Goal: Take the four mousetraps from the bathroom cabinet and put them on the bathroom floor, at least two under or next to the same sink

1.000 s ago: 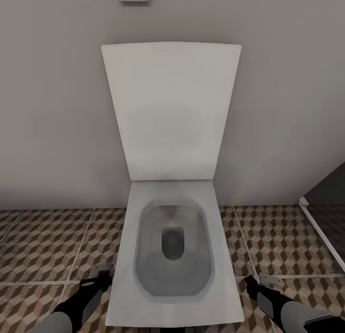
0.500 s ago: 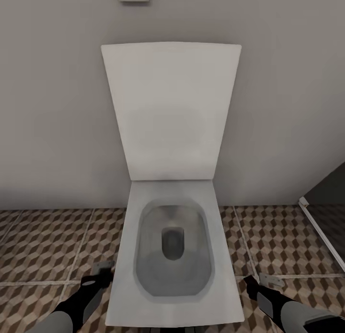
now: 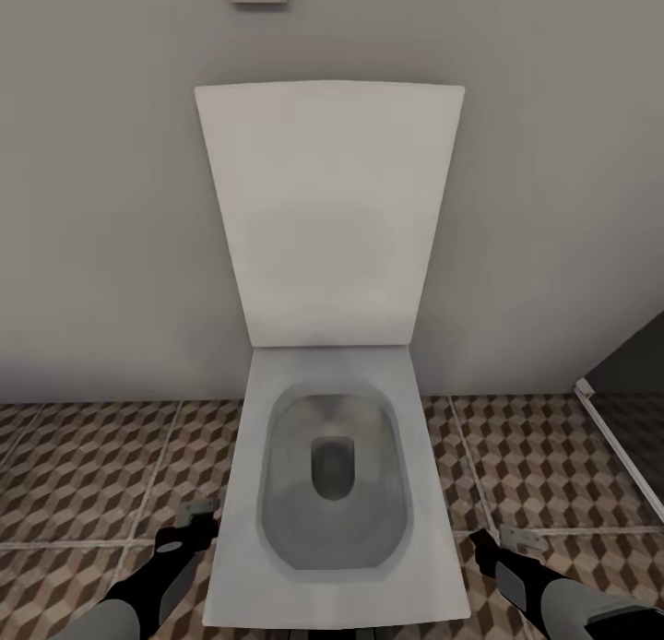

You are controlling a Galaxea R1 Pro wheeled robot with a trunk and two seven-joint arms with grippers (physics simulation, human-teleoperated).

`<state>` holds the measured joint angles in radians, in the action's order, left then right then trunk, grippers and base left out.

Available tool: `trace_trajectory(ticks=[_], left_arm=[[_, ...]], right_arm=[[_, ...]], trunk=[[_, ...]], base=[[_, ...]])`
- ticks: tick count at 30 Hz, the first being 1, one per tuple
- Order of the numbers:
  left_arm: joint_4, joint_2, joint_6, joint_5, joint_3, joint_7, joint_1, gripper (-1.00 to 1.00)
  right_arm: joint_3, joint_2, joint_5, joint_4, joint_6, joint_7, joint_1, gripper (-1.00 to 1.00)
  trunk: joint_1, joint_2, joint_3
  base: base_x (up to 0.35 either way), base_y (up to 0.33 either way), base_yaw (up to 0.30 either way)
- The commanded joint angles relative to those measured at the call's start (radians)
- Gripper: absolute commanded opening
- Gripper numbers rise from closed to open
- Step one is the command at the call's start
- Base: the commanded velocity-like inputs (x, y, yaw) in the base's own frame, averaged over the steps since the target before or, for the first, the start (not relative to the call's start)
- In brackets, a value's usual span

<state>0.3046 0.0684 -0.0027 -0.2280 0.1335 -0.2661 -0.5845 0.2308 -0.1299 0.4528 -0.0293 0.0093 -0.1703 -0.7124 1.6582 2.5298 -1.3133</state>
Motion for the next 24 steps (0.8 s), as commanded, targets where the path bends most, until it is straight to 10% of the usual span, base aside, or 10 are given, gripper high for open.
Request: trace_trajectory(ticks=[1, 24], left_arm=[[-0.001, 0.002, -0.001, -0.008, 0.009, -0.008, 0.0, -1.0], [-0.022, 0.004, -0.048, -0.008, 0.009, -0.008, 0.0, -1.0]], right_arm=[[0.009, 0.0, 0.007, -0.001, 0.001, -0.001, -0.001, -1.0], [0.009, -0.001, 0.005, 0.002, -0.024, -0.001, -0.001, -1.0]], trunk=[[0.0, 0.0, -0.001], [0.003, 0.002, -0.028]], base=[[0.0, 0.0, 0.0], [0.0, 0.0, 0.0]])
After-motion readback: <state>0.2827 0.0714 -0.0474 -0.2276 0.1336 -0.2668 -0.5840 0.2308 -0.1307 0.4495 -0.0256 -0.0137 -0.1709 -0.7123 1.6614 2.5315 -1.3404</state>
